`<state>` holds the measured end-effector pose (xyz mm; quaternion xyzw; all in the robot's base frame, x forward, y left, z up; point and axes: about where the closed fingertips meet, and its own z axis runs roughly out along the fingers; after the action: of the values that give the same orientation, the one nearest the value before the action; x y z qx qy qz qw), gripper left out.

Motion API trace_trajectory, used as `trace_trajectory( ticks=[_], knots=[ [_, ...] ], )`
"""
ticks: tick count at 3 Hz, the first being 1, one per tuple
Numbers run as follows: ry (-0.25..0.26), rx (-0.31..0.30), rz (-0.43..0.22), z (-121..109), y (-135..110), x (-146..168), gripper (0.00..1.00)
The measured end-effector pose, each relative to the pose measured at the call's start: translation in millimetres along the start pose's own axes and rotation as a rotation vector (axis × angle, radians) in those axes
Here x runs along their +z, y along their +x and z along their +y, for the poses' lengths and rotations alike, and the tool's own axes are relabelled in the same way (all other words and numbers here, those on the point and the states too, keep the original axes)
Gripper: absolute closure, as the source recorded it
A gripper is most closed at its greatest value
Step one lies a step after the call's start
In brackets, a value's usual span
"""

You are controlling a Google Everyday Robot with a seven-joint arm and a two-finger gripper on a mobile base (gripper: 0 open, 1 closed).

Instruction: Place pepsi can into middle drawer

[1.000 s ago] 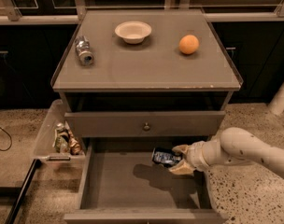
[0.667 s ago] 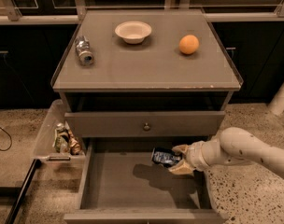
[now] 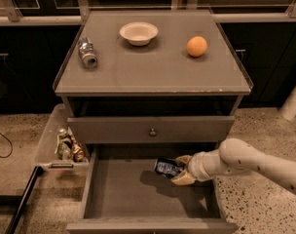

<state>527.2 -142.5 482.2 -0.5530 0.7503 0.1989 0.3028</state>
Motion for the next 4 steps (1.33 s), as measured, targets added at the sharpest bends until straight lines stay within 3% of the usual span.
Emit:
trace_trajectory(
  ticks=[2,4],
  knots=[
    [0.029,0.005,-0.060,-11.4,22.5,42.0,1.00],
    [0.026,0.007,-0.059,-5.8,42.2,81.2,1.00]
  ],
)
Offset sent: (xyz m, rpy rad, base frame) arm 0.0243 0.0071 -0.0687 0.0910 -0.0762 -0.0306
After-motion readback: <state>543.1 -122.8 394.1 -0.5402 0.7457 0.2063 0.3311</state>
